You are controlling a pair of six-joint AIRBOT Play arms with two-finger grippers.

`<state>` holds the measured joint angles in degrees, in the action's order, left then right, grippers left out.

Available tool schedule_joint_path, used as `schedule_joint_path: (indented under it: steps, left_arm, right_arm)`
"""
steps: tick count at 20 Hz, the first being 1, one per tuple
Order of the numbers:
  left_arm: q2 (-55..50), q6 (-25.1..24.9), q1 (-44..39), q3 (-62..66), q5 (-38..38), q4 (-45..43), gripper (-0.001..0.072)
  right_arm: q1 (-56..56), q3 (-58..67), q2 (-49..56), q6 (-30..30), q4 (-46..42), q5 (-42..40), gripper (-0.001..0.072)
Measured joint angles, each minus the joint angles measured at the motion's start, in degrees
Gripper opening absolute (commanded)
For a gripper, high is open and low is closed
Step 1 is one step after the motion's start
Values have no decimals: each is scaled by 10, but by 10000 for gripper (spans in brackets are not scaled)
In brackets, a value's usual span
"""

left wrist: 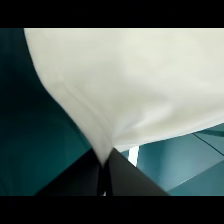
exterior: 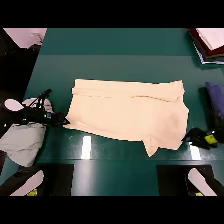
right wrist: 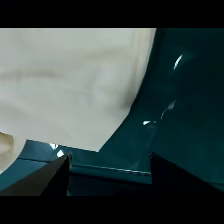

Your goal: Fold the shirts.

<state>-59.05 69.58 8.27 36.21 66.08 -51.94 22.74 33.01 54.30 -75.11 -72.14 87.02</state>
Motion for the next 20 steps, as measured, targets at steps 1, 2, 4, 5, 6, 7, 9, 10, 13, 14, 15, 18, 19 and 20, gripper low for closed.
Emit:
schedule_joint_path:
  steps: [1, 2, 4, 5, 6, 7, 9, 10, 13, 14, 15, 18, 19, 20]
  left_arm:
    - [0, 0, 0, 1, 0, 0, 23]
    - [1, 0, 0, 2, 0, 0, 23]
    - [1, 0, 0, 2, -1, 1, 23]
    - [1, 0, 0, 2, -1, 1, 23]
    - [1, 0, 0, 3, -1, 1, 23]
    - [1, 0, 0, 3, -1, 2, 23]
    - [1, 0, 0, 3, 0, 2, 23]
    - [1, -1, 0, 3, 1, 1, 22]
    - [1, -1, 0, 3, 5, 1, 21]
    - [1, -1, 0, 3, 9, 1, 21]
    - [3, -1, 0, 3, 15, 0, 21]
    - [36, 3, 0, -3, 43, -17, 21]
    - [57, 10, 0, -7, 54, -28, 21]
    - [80, 18, 0, -12, 68, -39, 21]
  right_arm:
    - [-5, -16, -1, -3, -3, -8, 552]
    - [-13, -30, -2, -6, -2, -15, 549]
    - [-33, -47, -3, -9, 10, -33, 483]
    - [-45, -52, -3, -10, 18, -43, 483]
    - [-58, -57, -4, -14, 25, -54, 467]
    - [-70, -59, -4, -18, 30, -62, 349]
    - [-91, -63, -4, -24, 37, -75, 172]
    - [-99, -63, -4, -26, 39, -78, 68]
    - [-114, -63, -4, -28, 42, -82, 14]
    - [-116, -58, -5, -28, 42, -76, 14]
    - [-118, -50, -8, -27, 37, -67, 14]
    - [-121, -12, -44, -27, 17, -26, 14]
    - [-121, 4, -64, -32, 4, -7, 13]
    - [-122, 18, -84, -38, -9, 13, 13]
